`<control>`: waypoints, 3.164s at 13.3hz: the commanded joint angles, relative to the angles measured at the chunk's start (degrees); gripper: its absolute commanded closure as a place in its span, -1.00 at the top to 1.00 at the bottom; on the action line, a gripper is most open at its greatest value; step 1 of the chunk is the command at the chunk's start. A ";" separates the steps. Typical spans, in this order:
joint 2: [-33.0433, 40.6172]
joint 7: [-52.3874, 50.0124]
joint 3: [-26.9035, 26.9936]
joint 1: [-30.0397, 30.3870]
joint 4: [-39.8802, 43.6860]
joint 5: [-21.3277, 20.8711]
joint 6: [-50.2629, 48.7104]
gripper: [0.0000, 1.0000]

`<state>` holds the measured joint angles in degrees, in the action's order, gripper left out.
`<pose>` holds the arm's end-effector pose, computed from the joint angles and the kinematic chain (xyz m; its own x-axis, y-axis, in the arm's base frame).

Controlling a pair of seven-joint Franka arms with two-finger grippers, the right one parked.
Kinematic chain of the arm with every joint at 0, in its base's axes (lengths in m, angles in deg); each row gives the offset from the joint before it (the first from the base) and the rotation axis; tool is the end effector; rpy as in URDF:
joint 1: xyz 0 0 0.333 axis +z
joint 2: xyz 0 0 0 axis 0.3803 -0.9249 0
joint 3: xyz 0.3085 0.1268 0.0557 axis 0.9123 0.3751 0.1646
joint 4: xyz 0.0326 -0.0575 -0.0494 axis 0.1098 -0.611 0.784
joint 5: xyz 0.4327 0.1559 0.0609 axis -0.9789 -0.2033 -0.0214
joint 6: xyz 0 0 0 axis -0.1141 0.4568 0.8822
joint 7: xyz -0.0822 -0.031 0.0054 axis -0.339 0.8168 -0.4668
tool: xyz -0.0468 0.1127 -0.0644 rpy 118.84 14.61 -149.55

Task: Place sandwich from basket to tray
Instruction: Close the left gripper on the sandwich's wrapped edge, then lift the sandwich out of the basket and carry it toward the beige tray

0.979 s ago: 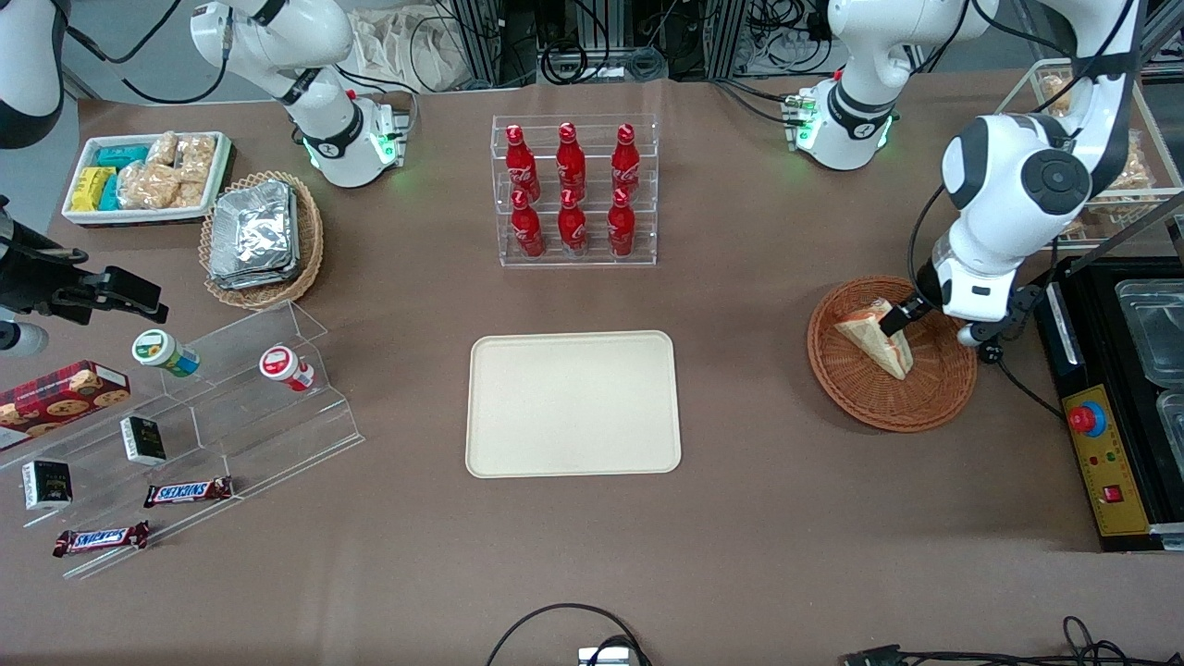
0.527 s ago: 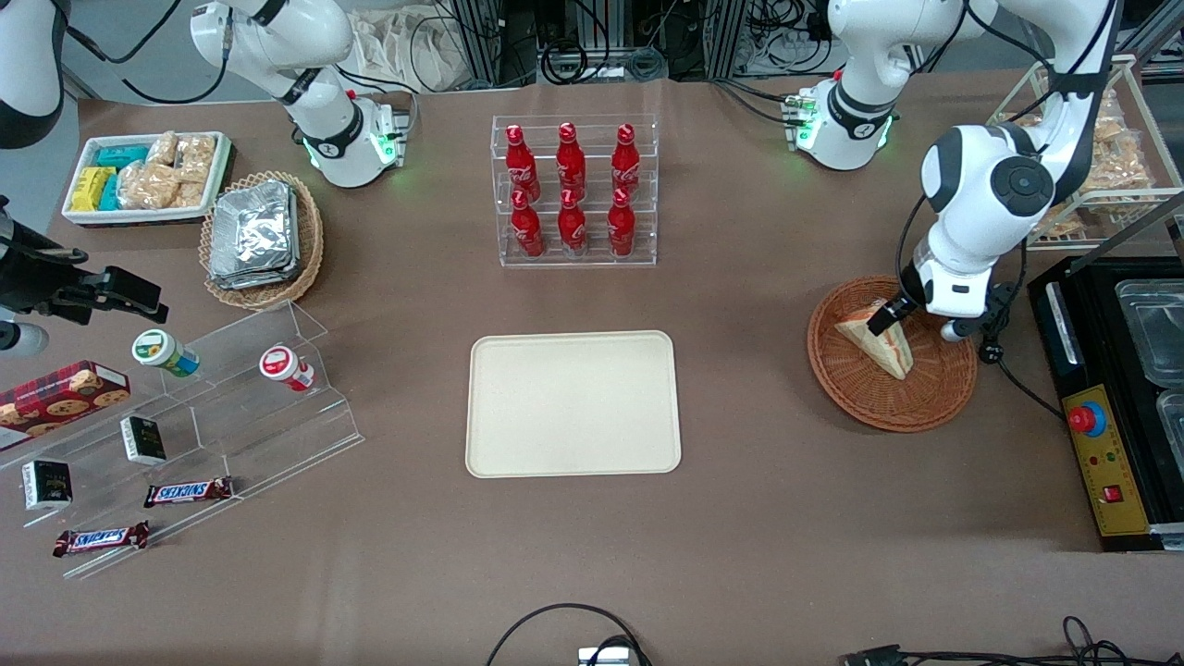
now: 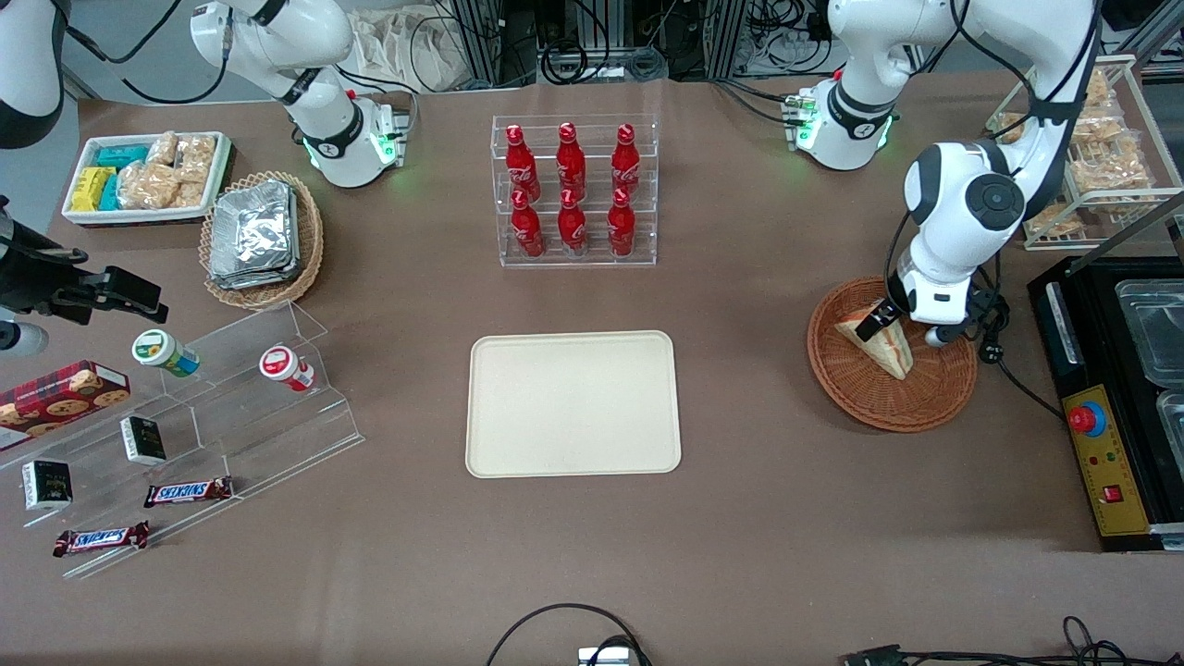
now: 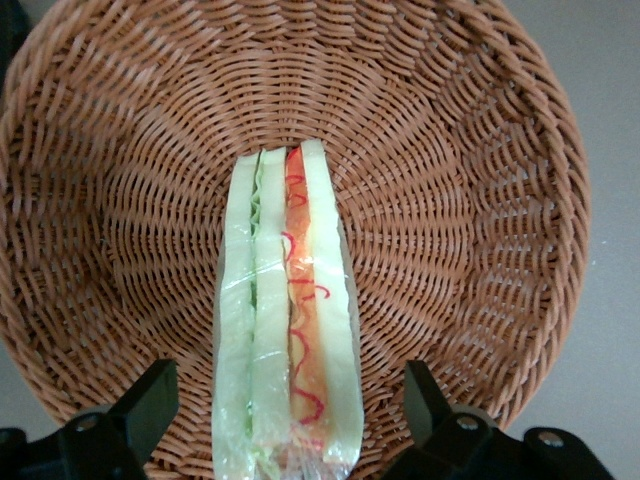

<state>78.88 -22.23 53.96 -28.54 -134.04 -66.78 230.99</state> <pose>0.4885 -0.0416 0.1845 0.7916 0.6104 0.0286 0.6101 -0.7921 0.0212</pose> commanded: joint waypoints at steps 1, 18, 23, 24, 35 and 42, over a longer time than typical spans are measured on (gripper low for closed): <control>-1.08 -1.50 -0.18 -0.57 -1.01 -0.43 3.13 0.98; 9.01 8.94 -0.97 -1.28 0.49 -4.46 -8.63 -0.62; 12.10 19.40 -5.00 -1.28 1.89 -6.06 -12.86 -0.63; 12.10 20.46 -6.84 -1.28 2.42 -6.14 -13.03 -0.64; 3.51 23.11 -22.14 -1.36 16.37 -5.62 -16.19 -0.70; -9.95 18.11 -28.74 -1.37 34.14 -7.19 -27.36 -0.70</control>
<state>73.13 -0.81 26.53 -29.82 -104.41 -72.14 205.46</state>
